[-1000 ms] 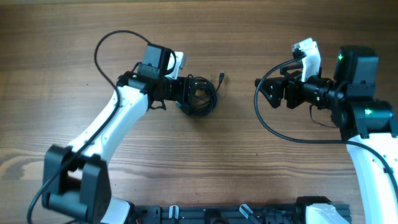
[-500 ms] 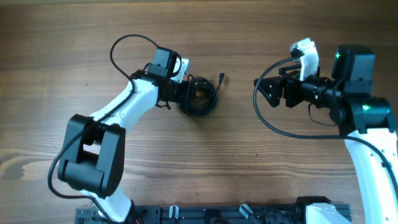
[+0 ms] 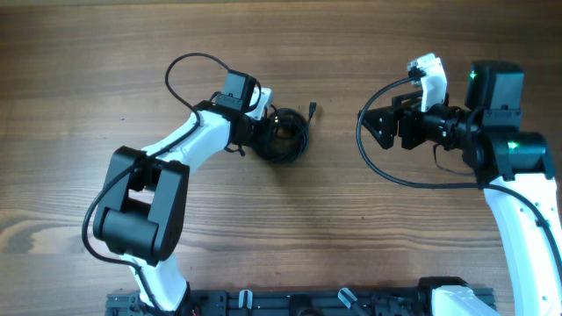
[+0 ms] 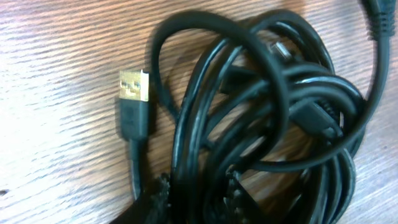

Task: Untangle cables
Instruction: 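Move the left gripper down onto the black cable bundle and grasp it, then lift the cable bundle with the left gripper toward the right gripper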

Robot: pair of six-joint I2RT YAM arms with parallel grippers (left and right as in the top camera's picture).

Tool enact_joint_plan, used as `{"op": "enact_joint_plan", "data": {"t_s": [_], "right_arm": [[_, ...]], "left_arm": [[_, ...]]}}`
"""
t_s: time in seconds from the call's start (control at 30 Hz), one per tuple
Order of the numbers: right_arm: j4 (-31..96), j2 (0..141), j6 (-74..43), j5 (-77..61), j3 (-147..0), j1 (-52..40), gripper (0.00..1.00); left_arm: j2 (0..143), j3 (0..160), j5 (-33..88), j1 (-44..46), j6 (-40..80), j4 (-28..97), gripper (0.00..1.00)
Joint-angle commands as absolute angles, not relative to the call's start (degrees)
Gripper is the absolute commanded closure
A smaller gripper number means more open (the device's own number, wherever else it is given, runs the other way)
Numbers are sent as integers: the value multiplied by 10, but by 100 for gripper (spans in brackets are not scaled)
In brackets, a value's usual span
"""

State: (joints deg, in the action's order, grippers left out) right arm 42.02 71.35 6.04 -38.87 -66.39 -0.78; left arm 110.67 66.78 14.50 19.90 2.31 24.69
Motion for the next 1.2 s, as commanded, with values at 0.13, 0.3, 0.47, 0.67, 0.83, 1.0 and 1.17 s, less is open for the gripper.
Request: {"op": "enact_joint_plan", "data": {"t_s": [0.13,0.3,0.47,0.67,0.83,1.0,1.17], "right_arm": [[416,719,36,-384,-679,-7,7],[395,719,-44,-396,-679,-23,14],[333,719,-135,-391,-679,-94,22],[285,719,-276,-298,-679,-171,40],[254,734,-303,-263,-679,-233,48],[217,795,-364,-267,-679,-271,62],[201,811,-349,-251,-679,-280,66]], "left_arm": [[1076,679,141,182,131,225,96],[939,679,141,153,244,229,96],[815,679,116,153,332,246,96],[785,679,78,153,373,301,96],[785,679,80,166,384,310,96],[785,679,81,183,385,309,96],[785,679,93,181,398,309,96]]}}
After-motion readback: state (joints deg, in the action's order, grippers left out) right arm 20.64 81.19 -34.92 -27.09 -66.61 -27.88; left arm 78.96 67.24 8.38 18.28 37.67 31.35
